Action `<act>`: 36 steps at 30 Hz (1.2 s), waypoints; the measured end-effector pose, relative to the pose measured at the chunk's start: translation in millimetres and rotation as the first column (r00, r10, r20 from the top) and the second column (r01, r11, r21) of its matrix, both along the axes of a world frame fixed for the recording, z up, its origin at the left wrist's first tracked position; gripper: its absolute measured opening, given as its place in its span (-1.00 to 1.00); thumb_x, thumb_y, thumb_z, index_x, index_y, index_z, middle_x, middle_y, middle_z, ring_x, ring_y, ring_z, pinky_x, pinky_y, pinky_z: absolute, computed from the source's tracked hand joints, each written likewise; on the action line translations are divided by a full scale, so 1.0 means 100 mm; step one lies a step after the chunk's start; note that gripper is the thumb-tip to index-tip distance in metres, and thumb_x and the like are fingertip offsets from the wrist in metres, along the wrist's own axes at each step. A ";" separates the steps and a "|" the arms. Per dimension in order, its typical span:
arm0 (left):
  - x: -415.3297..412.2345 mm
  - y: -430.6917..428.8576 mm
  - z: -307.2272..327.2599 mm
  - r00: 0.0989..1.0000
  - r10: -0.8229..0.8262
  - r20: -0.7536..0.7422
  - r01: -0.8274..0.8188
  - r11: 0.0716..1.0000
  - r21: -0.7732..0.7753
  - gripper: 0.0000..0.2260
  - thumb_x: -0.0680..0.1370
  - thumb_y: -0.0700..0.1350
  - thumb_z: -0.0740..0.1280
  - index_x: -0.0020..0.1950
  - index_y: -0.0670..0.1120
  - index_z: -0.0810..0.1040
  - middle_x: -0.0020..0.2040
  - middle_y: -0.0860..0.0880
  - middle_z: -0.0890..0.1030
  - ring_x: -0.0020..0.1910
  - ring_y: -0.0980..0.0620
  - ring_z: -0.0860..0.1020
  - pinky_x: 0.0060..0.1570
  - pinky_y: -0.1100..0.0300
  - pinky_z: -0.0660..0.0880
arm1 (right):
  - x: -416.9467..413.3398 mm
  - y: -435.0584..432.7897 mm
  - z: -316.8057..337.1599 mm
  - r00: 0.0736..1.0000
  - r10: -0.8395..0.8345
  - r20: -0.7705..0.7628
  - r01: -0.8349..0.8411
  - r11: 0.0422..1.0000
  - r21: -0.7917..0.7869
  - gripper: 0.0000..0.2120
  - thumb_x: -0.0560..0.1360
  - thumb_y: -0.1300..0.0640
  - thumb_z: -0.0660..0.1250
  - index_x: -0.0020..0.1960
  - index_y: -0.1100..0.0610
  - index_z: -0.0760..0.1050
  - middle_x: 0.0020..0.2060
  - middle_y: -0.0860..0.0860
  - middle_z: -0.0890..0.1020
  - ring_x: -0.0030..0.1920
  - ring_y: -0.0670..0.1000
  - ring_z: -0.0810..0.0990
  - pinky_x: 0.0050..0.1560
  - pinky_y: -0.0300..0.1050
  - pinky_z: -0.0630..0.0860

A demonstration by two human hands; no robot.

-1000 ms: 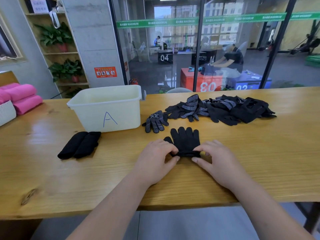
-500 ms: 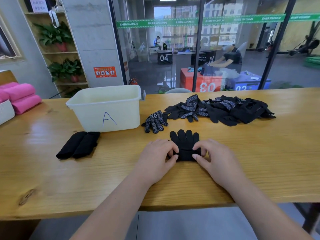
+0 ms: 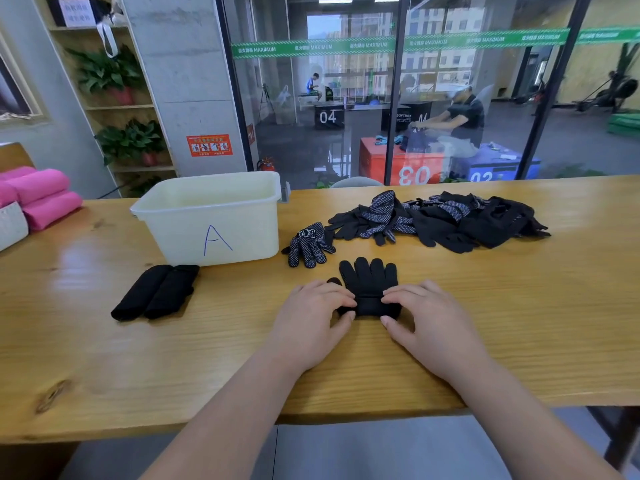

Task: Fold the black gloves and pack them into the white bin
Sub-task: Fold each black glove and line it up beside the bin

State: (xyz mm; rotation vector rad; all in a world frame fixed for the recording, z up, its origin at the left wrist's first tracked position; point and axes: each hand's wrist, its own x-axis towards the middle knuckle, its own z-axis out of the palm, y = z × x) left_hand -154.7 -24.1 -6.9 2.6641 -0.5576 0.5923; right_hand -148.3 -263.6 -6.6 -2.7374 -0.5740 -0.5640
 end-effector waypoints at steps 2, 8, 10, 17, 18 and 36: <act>-0.01 0.01 0.01 1.000 -0.008 0.006 0.008 1.000 -0.026 -0.79 0.68 0.07 0.34 0.25 0.13 0.71 0.26 0.25 0.65 0.26 0.22 0.49 0.35 0.07 0.41 | 0.00 -0.01 0.01 1.000 0.002 -0.015 -0.002 1.000 0.029 -0.68 0.60 -0.19 0.34 0.33 -0.19 0.58 0.25 -0.33 0.60 0.21 -0.18 0.43 0.20 -0.14 0.50; -0.04 0.02 0.04 0.999 -0.035 -0.028 0.033 0.997 -0.074 -0.78 0.64 0.11 0.39 0.26 0.13 0.65 0.24 0.24 0.63 0.28 0.22 0.47 0.38 0.07 0.38 | -0.06 -0.01 0.09 0.997 0.036 -0.062 -0.024 0.983 0.184 -0.74 0.64 -0.09 0.35 0.32 -0.16 0.60 -0.10 -0.38 0.46 0.06 -0.17 0.47 0.12 -0.09 0.51; -0.06 0.02 0.05 0.998 -0.028 -0.061 0.022 0.994 -0.104 -0.79 0.65 0.10 0.39 0.28 0.15 0.63 0.15 0.24 0.61 0.20 0.22 0.45 0.33 0.12 0.39 | -0.07 -0.04 0.09 0.995 0.049 -0.091 -0.025 0.969 0.246 -0.76 0.65 -0.10 0.34 0.29 -0.21 0.60 -0.11 -0.33 0.47 0.00 -0.18 0.50 0.08 -0.10 0.52; -0.08 0.02 0.07 0.993 -0.037 -0.110 0.009 0.970 -0.245 -0.75 0.67 0.11 0.36 0.36 0.26 0.54 0.04 0.21 0.60 0.08 0.25 0.47 0.04 0.42 0.36 | -0.03 -0.05 0.06 0.989 0.063 -0.134 -0.007 0.924 0.383 -0.79 0.65 -0.15 0.32 0.26 -0.31 0.57 -0.03 -0.31 0.59 0.05 -0.22 0.56 0.08 -0.13 0.51; -0.08 0.01 0.07 0.994 -0.034 -0.108 0.006 0.970 -0.243 -0.73 0.67 0.11 0.36 0.37 0.27 0.52 0.05 0.21 0.61 0.07 0.25 0.49 0.04 0.37 0.39 | -0.03 -0.05 0.06 0.991 0.052 -0.127 0.000 0.926 0.377 -0.78 0.64 -0.15 0.32 0.27 -0.30 0.56 -0.05 -0.31 0.59 0.02 -0.21 0.56 0.07 -0.12 0.51; 0.00 -0.05 0.00 1.000 0.016 0.025 -0.017 0.999 0.032 -0.64 0.60 0.24 0.36 0.29 0.11 0.68 0.27 0.24 0.63 0.25 0.18 0.50 0.28 0.13 0.46 | -0.05 0.05 0.01 0.995 -0.046 0.090 0.044 0.999 0.017 -0.63 0.53 -0.16 0.20 0.17 -0.15 0.69 0.11 -0.32 0.66 0.12 -0.09 0.49 0.08 -0.02 0.52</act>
